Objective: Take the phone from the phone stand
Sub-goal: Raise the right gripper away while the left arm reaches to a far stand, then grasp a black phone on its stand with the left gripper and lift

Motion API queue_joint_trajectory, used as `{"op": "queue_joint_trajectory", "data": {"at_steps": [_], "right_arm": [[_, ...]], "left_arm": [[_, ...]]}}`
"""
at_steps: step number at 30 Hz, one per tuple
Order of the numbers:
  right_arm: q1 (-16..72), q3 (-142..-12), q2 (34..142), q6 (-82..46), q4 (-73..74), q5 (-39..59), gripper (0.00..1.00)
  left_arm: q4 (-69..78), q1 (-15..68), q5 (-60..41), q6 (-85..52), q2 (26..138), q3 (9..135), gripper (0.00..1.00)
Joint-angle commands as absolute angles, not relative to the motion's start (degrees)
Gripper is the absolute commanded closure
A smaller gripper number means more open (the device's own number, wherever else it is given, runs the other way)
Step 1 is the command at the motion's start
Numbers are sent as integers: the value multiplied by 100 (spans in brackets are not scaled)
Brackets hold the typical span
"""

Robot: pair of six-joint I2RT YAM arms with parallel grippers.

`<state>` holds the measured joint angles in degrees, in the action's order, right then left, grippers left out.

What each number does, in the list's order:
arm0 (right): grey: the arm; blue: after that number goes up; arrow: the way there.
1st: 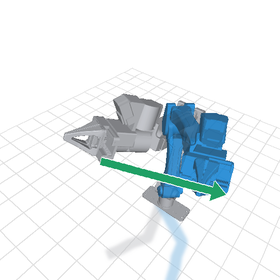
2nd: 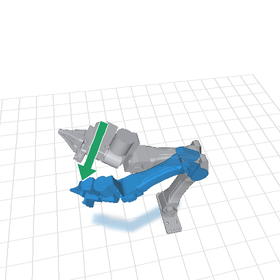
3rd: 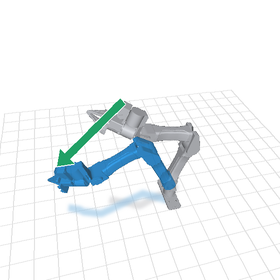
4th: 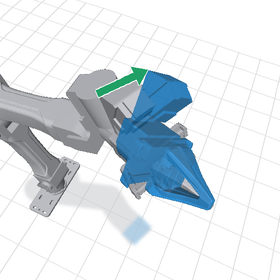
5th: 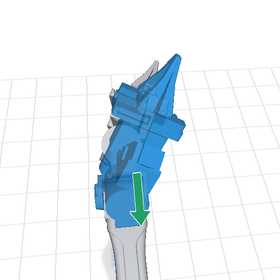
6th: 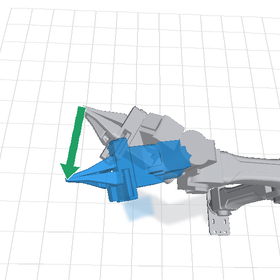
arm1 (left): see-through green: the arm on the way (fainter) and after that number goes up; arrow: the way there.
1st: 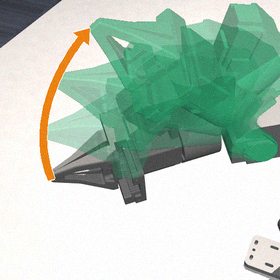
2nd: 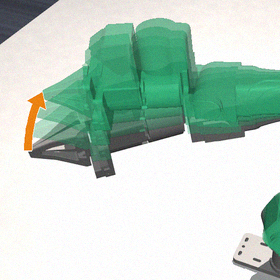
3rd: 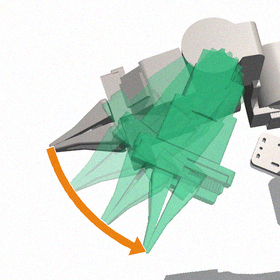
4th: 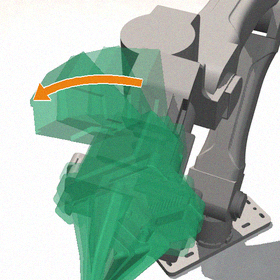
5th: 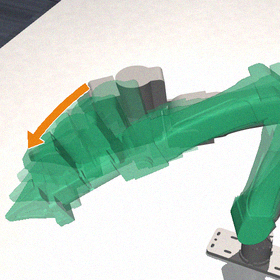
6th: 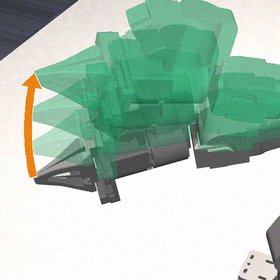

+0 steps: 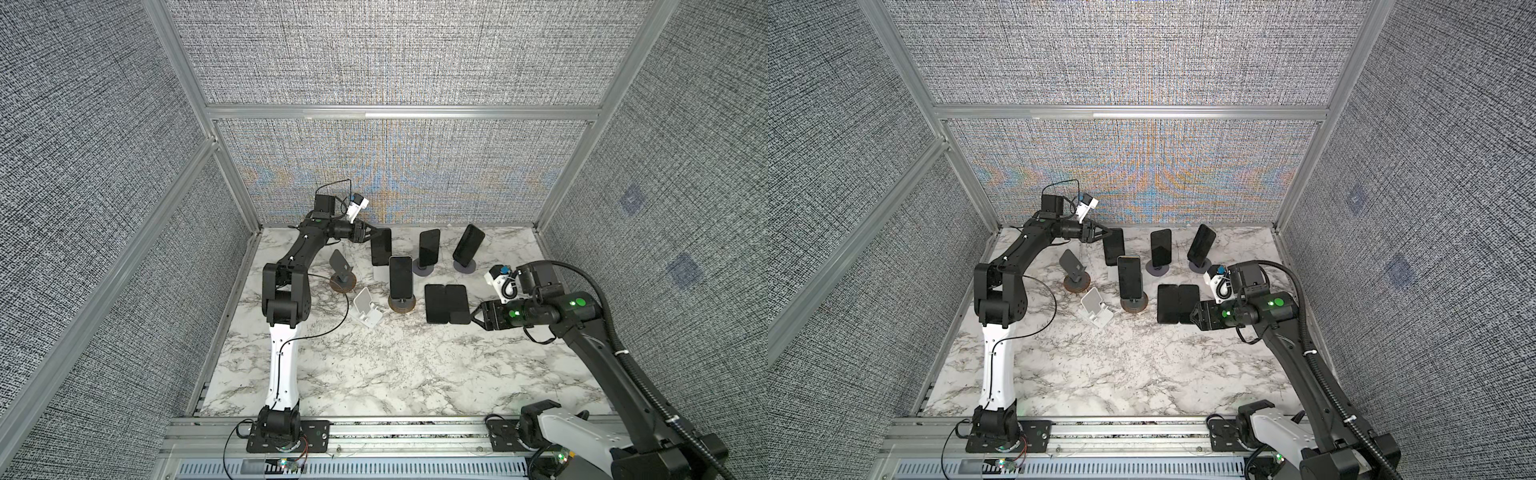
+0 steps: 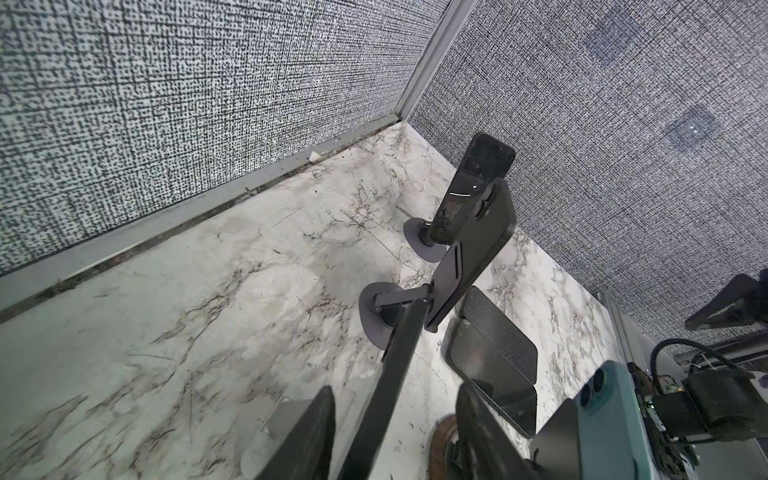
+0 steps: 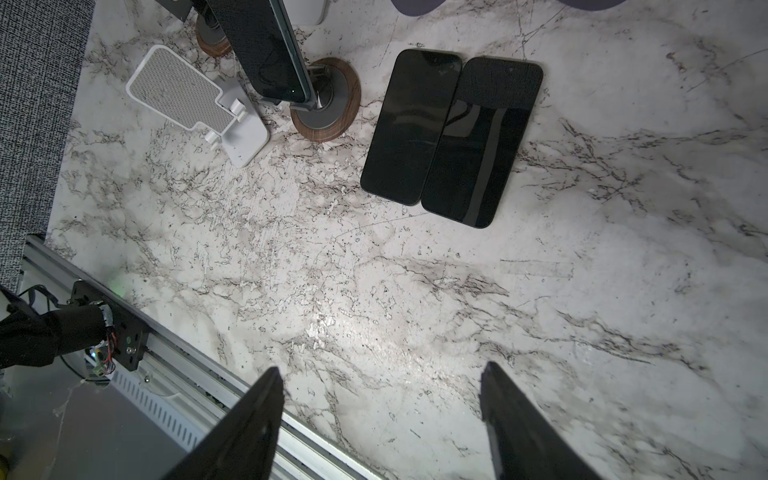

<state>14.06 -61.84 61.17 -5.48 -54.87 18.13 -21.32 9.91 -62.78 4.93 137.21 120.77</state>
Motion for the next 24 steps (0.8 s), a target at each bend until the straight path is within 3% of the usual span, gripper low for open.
{"op": "queue_joint_trajectory", "data": {"at_steps": [1, 10, 24], "right_arm": [[1413, -6214, 6107, -600, -5574, 1705, 30], [1406, -6205, 6167, -669, -5565, 1626, 30], [1409, -6290, 6114, -695, -5591, 1488, 30]], "left_arm": [[-1900, 985, -6429, 538, 13665, 11913, 56], [-1751, 986, -6328, 648, 13496, 11628, 81], [-656, 954, -6343, -104, 12927, 10982, 99]]}}
